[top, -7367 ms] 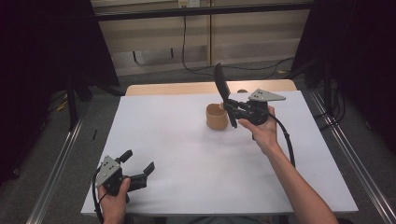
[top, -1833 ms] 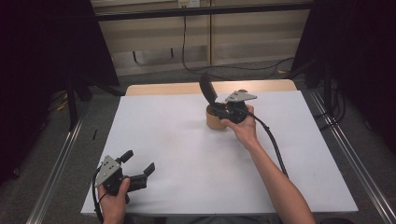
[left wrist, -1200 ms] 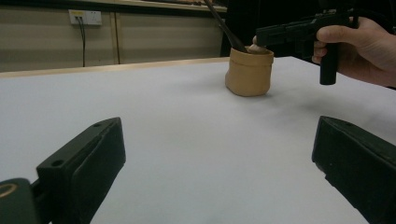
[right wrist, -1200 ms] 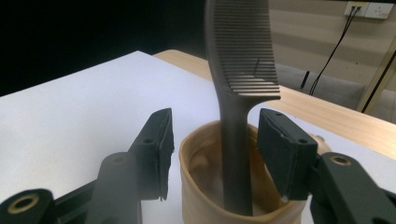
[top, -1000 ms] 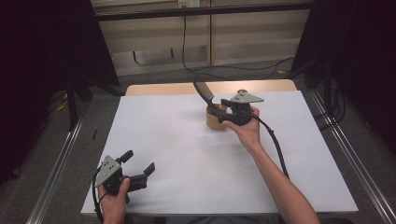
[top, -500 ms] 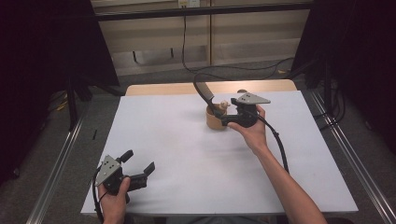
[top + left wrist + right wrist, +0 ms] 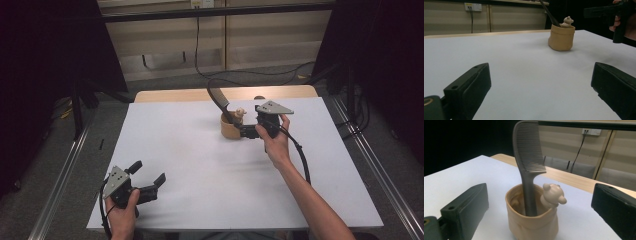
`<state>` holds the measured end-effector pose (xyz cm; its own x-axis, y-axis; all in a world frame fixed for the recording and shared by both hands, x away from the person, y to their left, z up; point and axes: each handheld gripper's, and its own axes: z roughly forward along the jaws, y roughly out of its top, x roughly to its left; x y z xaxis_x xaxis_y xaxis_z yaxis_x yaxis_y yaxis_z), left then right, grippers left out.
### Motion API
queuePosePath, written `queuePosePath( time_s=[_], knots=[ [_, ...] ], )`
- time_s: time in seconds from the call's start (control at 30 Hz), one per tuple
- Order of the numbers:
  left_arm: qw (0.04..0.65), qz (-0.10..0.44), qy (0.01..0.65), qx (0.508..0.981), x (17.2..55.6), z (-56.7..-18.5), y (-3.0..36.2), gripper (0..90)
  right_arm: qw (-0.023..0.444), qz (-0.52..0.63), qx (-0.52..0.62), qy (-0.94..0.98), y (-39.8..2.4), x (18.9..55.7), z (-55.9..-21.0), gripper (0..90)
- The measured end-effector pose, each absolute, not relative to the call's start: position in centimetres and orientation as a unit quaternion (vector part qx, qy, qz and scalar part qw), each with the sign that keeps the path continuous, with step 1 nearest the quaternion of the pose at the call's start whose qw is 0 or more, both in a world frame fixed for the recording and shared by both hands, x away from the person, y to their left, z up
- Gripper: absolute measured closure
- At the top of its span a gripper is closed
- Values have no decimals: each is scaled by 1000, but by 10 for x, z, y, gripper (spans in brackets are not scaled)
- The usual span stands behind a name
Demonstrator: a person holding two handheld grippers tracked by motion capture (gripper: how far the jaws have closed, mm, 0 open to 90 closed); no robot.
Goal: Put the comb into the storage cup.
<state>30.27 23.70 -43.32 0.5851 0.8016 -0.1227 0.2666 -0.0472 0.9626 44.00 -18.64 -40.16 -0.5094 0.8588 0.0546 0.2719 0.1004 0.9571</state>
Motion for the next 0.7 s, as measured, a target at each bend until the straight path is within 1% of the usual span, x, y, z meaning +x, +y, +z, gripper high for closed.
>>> queuePosePath(
  time_s=[0.17,0.4,0.7],
  knots=[
    [571,235,387,685,302,-433,237,28,290,526,411,685,-189,435,-399,4],
    [568,244,394,680,301,-432,240,28,320,520,420,672,-201,425,-397,11],
    [569,244,390,681,300,-431,239,26,337,512,432,662,-212,412,-396,11]
  ],
)
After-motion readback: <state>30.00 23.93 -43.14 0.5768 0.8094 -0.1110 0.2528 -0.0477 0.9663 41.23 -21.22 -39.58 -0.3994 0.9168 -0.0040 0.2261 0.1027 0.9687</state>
